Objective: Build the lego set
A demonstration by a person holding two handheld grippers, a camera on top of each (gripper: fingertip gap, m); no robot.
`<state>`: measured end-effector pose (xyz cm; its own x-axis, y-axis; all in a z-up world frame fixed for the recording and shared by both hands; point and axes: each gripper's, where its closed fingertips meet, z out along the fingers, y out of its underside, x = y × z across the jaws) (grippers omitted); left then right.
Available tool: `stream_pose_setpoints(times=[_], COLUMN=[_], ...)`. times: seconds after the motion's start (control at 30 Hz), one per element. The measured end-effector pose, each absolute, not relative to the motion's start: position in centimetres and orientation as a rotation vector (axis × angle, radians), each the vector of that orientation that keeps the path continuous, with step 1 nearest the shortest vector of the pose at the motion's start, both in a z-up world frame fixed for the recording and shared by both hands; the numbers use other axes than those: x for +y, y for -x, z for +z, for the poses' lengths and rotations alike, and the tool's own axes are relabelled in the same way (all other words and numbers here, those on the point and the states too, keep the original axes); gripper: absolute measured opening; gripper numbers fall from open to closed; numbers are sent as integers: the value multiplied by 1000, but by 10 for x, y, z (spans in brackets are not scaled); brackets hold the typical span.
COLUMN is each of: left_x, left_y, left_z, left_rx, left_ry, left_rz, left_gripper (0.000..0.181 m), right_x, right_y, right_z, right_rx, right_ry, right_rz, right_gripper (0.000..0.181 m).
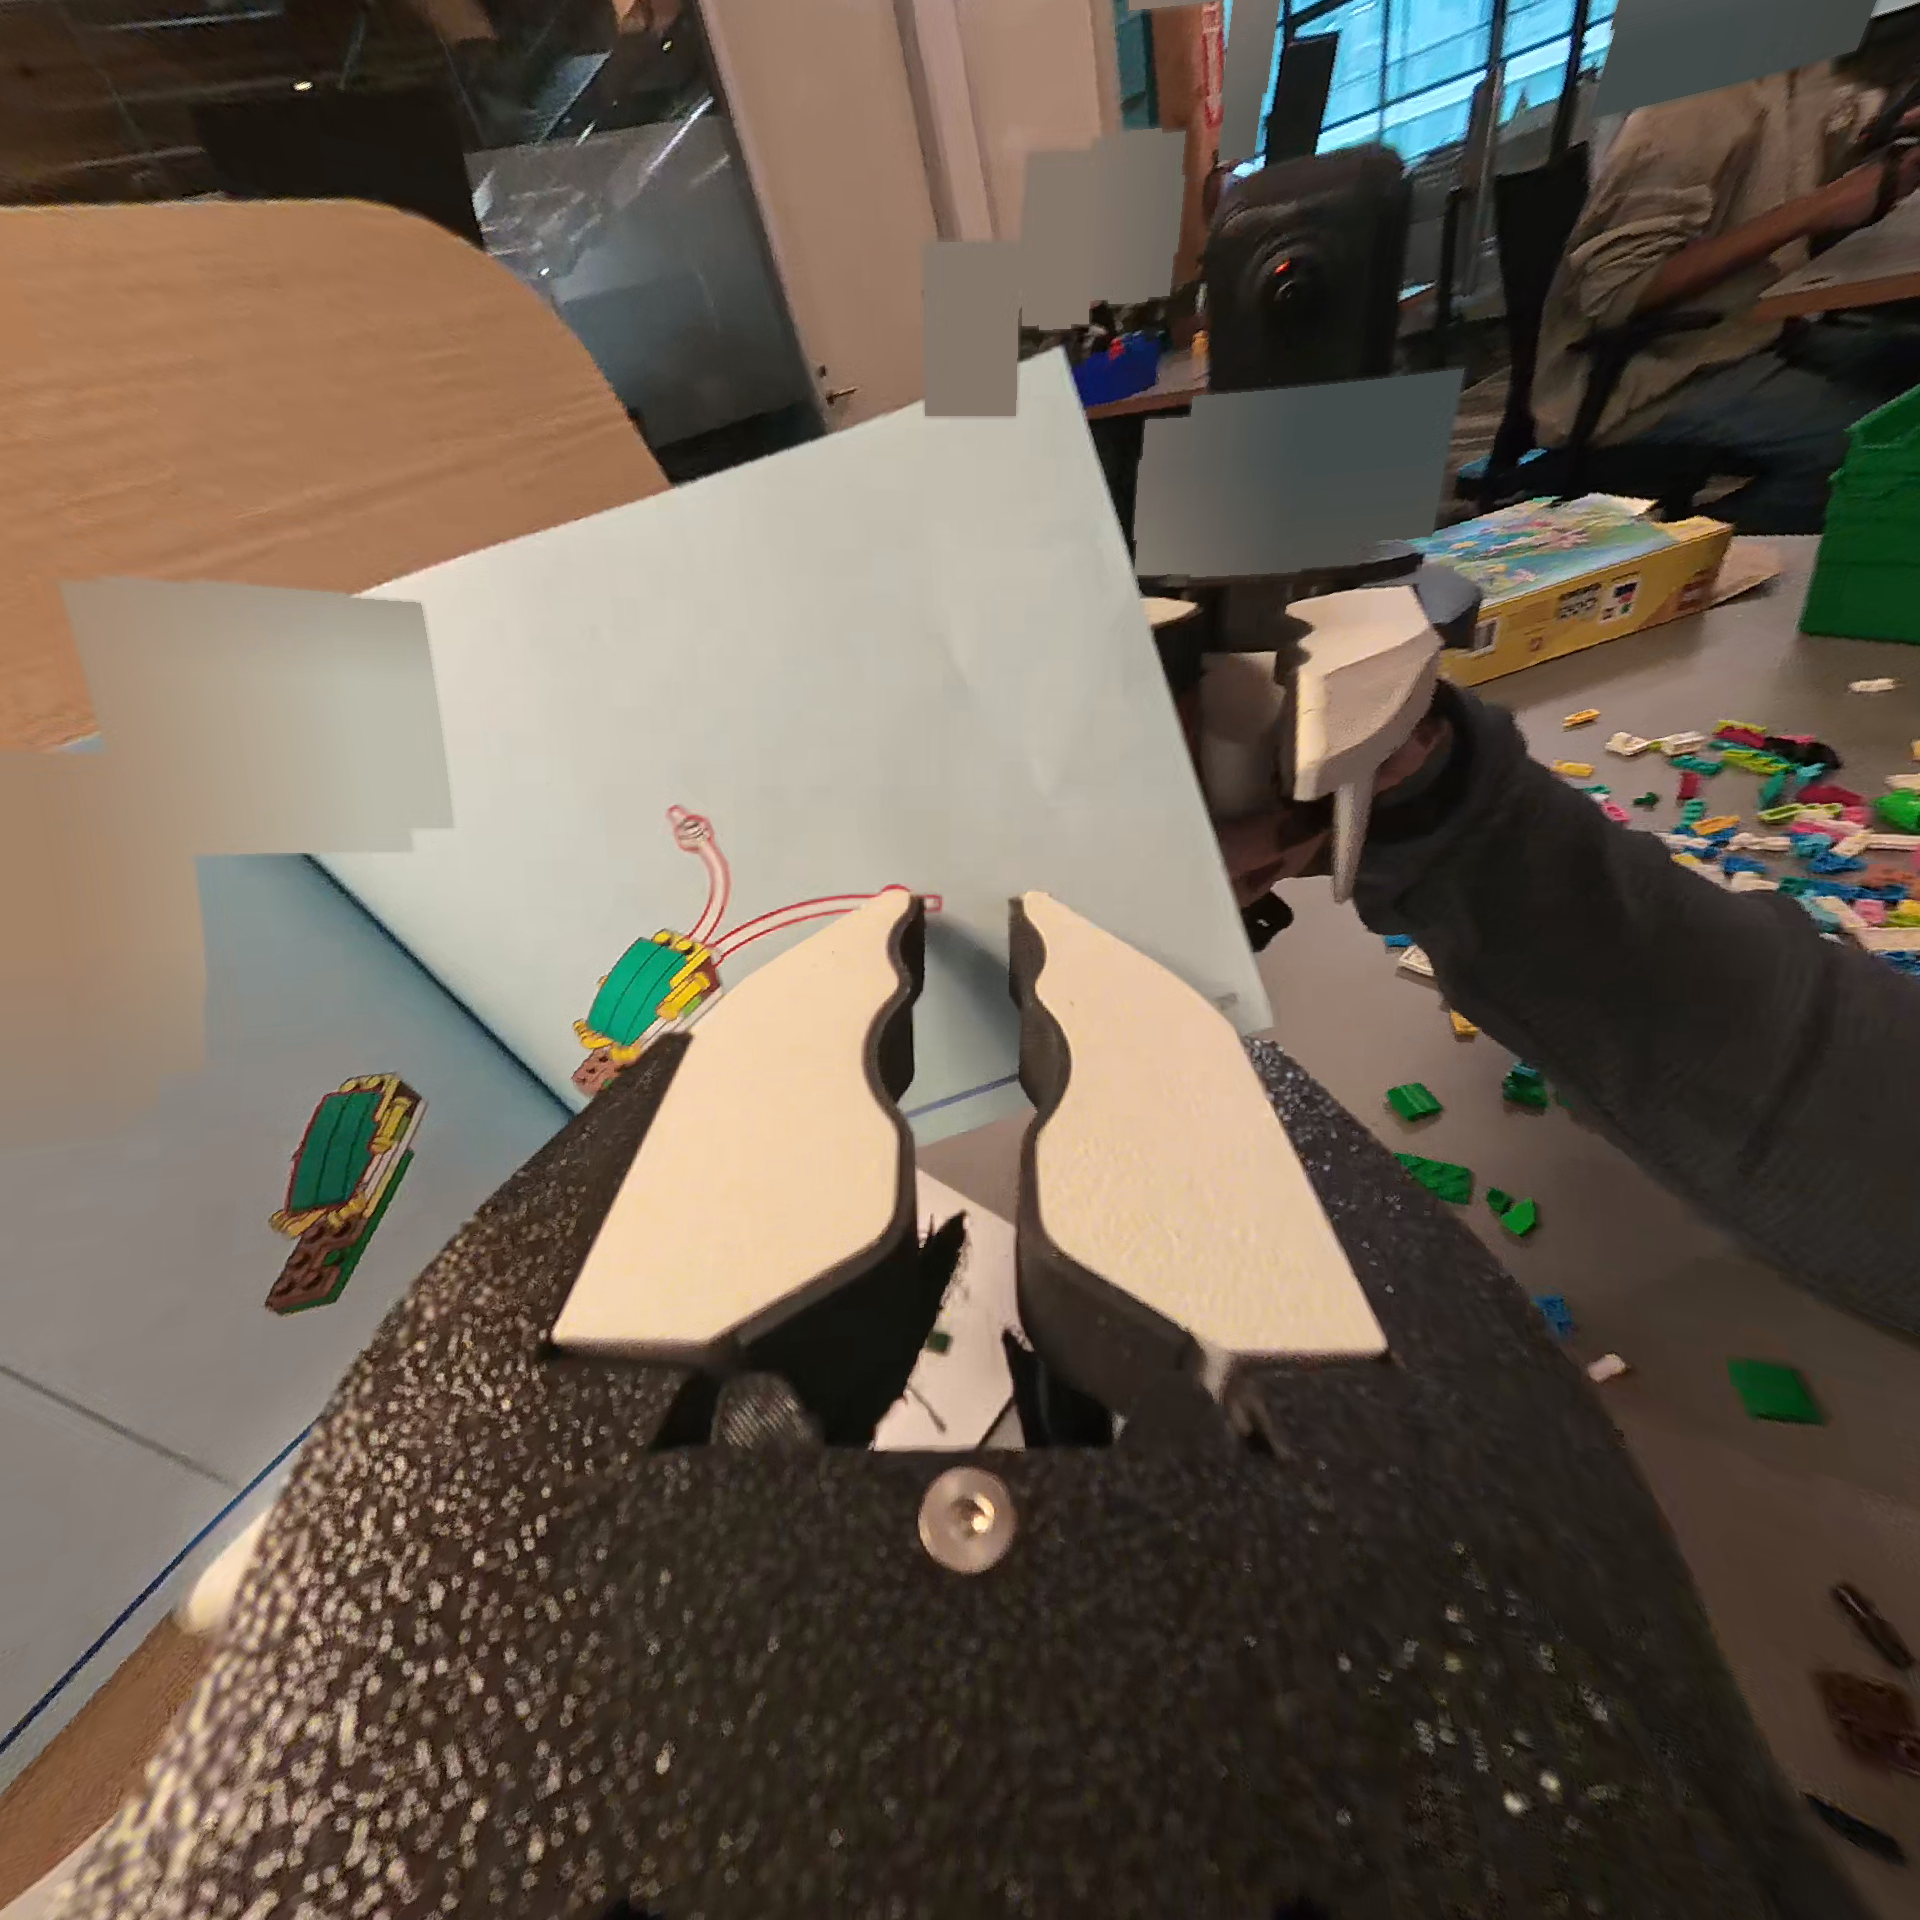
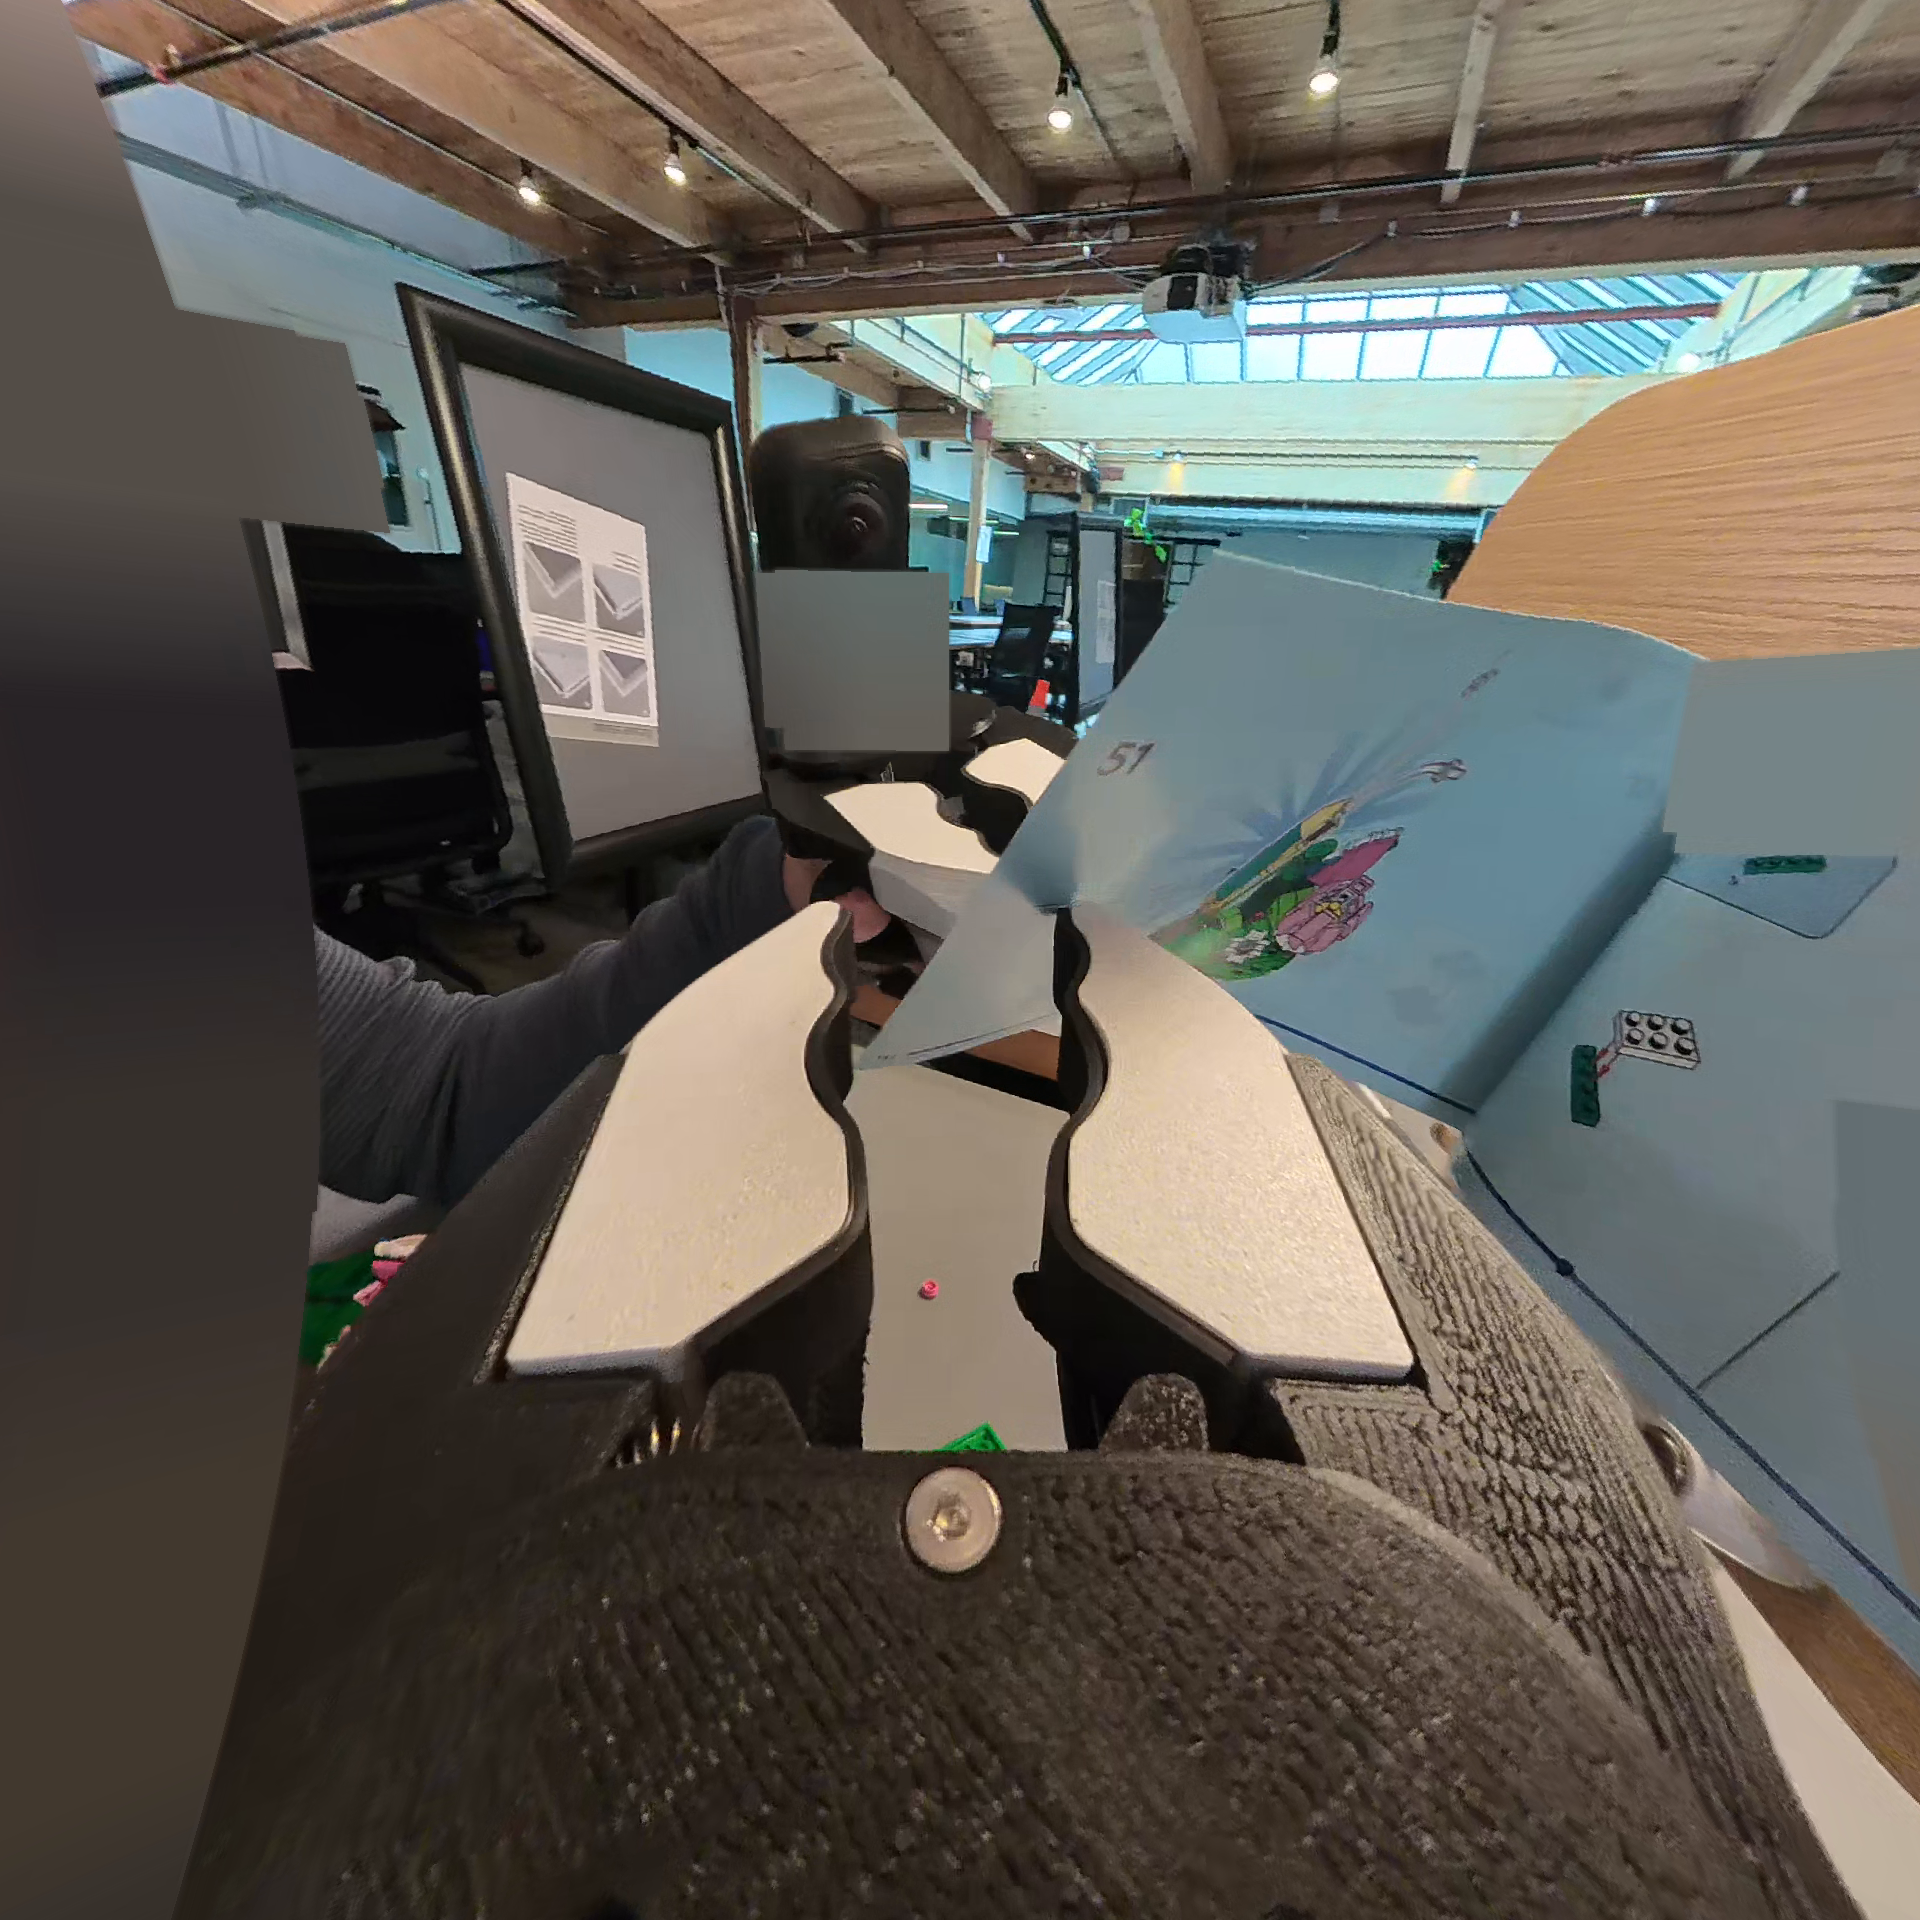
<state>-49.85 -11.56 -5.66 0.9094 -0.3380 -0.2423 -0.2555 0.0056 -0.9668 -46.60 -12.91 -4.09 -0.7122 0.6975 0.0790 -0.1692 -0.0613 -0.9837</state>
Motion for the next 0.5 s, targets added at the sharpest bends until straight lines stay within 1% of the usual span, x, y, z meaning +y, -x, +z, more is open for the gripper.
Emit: stream_pose_setpoints(times=[0.03,0.17,0.5], left_x=[-117,-124,-135], left_y=[494,480,476], left_z=[-55,-49,-36], left_rx=[491,537,536], left_ry=[1571,1531,1465], left_rz=[-92,-165,-262], left_gripper=[16,20,18], right_x=[-131,-142,-158], right_y=[465,464,469], right_z=[-40,-38,-34], right_rx=[-1612,-1628,-1642], right_ry=[555,499,434], right_rz=[1839,1845,1860], right_gripper=[36,41,44])
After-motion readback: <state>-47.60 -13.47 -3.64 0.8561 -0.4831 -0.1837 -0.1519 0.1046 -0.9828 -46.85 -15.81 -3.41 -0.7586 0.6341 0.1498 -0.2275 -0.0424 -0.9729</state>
